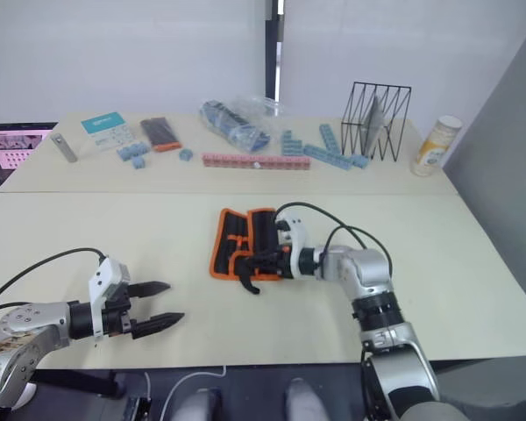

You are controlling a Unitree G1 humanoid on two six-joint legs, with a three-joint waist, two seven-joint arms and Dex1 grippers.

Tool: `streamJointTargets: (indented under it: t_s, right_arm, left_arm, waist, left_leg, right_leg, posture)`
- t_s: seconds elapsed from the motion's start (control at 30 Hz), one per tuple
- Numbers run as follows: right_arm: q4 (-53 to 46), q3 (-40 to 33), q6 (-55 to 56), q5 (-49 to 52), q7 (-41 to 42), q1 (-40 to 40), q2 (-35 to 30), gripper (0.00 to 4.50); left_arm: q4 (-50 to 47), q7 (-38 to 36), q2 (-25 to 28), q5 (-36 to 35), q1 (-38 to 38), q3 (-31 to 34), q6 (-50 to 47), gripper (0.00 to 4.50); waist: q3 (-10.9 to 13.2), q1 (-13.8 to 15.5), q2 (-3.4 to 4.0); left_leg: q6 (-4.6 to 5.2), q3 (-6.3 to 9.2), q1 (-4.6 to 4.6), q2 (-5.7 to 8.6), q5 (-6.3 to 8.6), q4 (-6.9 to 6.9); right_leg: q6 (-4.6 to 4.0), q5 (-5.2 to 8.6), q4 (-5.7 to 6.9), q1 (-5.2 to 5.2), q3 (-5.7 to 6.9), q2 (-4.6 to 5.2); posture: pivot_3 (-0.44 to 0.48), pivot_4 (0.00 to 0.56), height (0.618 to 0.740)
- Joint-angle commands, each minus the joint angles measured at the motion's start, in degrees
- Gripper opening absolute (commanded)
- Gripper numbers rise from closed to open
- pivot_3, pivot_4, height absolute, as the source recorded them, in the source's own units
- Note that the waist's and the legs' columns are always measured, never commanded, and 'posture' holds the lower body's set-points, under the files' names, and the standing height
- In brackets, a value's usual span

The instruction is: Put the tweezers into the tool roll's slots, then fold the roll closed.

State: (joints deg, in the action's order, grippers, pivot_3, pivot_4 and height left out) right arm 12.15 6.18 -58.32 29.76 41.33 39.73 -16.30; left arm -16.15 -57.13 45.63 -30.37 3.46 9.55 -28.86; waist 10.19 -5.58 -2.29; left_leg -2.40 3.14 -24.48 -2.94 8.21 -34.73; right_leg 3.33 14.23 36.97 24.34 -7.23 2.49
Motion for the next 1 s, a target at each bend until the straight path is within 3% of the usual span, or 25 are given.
streamJointTargets:
  t_s: [0.03,0.13,0.3,0.5,0.73,0.9,1.0]
  right_arm:
    - [0.2,-0.8,2.6,0.2,3.0,1.3,-1.1,3.36]
    - [-2.8,-1.7,4.3,2.1,7.8,1.0,-2.7,4.33]
    - [-6.6,-4.8,8.5,4.5,14.6,1.5,-6.9,4.42]
    - [-5.1,1.6,24.2,-4.7,20.8,0.9,-11.3,2.52]
    - [1.5,8.5,38.0,-15.2,19.9,0.4,-8.7,0.06]
    - [6.7,10.4,43.7,-20.4,18.1,-0.5,-7.6,0.02]
    - [8.0,11.3,45.0,-22.9,17.2,-1.3,-7.4,0.02]
  left_arm:
    - [-1.9,0.2,0.0,-0.5,0.2,1.8,1.0,4.50]
    - [-2.0,0.9,-1.3,-3.0,-1.1,3.2,-0.1,4.50]
    - [-3.0,2.1,-2.9,-7.4,-2.7,5.4,-2.3,4.50]
    - [-2.8,7.4,-6.4,-12.9,-4.5,8.0,-6.8,4.50]
    - [-3.9,21.1,-13.6,-21.2,-6.7,10.6,-15.7,4.50]
    - [-5.0,35.5,-19.2,-27.2,-11.4,11.2,-23.0,4.50]
    - [-3.4,39.4,-20.1,-28.0,-13.0,9.7,-26.7,4.50]
  waist:
    - [0.0,0.0,0.00]
    - [0.0,0.2,0.00]
    - [0.0,0.2,0.01]
    - [0.0,0.0,0.01]
    - [0.0,0.1,0.00]
    - [0.0,0.9,-0.06]
    - [0.0,1.3,-0.06]
  left_leg:
    - [0.00,0.00,0.00,0.00,0.00,-0.01]
    - [0.00,0.00,0.00,0.00,0.00,-0.02]
    - [0.00,0.00,-0.09,0.01,0.00,-0.03]
    - [0.00,0.01,-0.03,0.00,0.00,-0.01]
    - [0.00,0.01,0.01,0.02,0.00,-0.05]
    - [0.00,0.11,-0.02,0.08,-0.01,-0.16]
    - [-0.01,0.10,0.00,0.10,-0.01,-0.19]
  right_leg:
    - [0.00,0.00,0.00,0.00,0.00,0.00]
    - [0.00,0.00,0.00,-0.01,0.00,0.00]
    - [0.10,-0.06,-0.01,0.04,0.00,0.00]
    - [0.21,-0.11,-0.02,0.02,0.03,-0.01]
    - [0.42,-0.24,0.02,-0.02,0.01,0.00]
    - [0.57,-0.32,0.01,-0.11,0.01,0.00]
    - [0.60,-0.35,0.02,-0.14,-0.01,0.00]
  posture:
    - [0.000,0.150,0.740]
    - [0.000,0.150,0.740]
    - [0.000,0.150,0.740]
    - [0.000,0.150,0.740]
    - [0.000,0.150,0.740]
    - [0.000,0.150,0.740]
    - [0.000,0.150,0.740]
